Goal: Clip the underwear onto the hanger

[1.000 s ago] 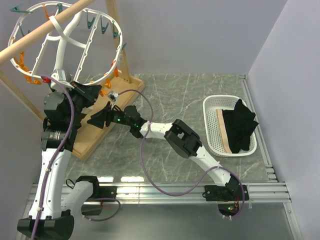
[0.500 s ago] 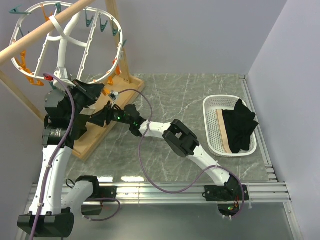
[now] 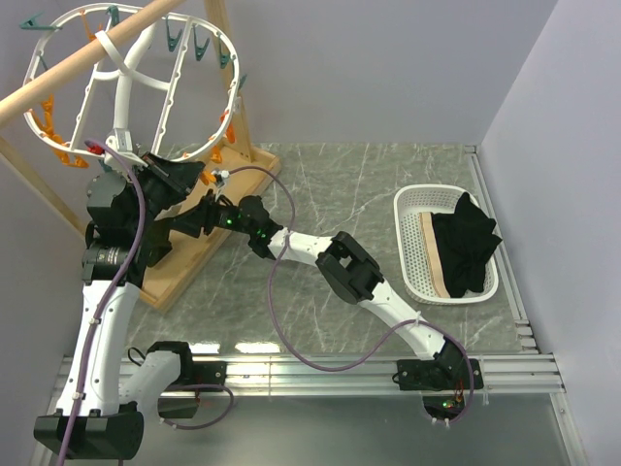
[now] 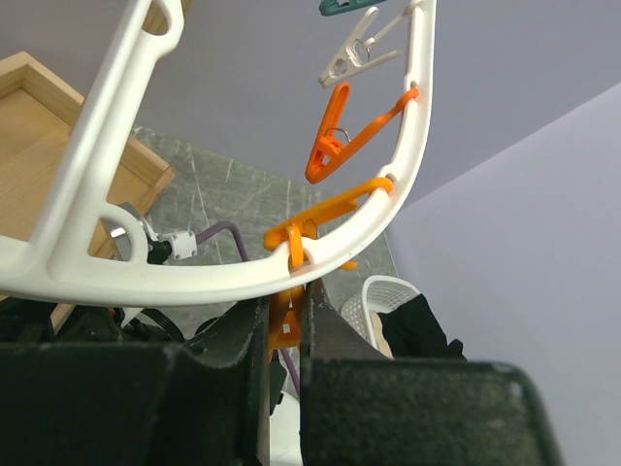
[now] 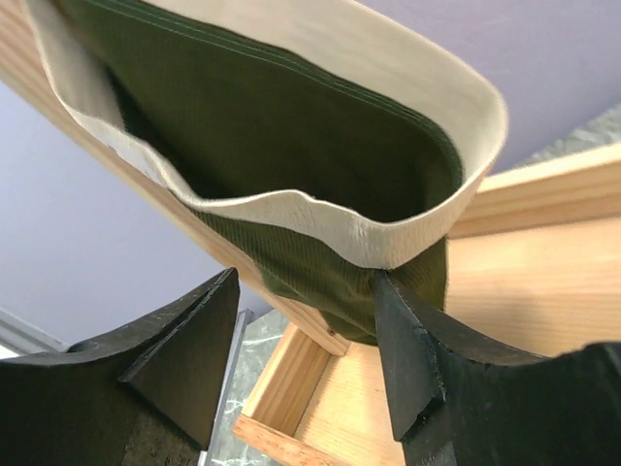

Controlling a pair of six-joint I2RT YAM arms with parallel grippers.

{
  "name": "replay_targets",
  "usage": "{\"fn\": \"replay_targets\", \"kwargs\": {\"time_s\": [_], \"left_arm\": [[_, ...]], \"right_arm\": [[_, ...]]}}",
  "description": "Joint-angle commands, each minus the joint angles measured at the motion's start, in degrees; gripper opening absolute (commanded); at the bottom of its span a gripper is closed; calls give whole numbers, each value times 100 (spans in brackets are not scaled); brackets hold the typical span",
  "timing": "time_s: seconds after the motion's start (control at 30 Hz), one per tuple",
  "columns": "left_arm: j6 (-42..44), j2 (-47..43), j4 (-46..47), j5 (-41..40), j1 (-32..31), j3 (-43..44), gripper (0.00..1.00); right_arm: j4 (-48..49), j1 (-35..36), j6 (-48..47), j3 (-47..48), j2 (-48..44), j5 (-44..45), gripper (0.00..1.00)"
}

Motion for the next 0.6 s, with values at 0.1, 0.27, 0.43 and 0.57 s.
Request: {"fn": "replay_targets", "kwargs": {"time_s": [0.1, 0.27, 0.43, 0.57], "left_arm": [[-40, 0, 386, 49, 1, 241, 0], [-31, 17, 403, 49, -8, 223, 0], [-31, 18, 369, 32, -8, 232, 0], [-31, 44, 377, 41, -8, 232, 0]], "right_arm": [[-317, -30, -88, -177, -90, 312, 65], [-528, -39, -45, -81, -20, 418, 66], [-248, -47, -71, 217, 164, 217, 68], [16, -56, -36, 200, 270, 128, 68]]}}
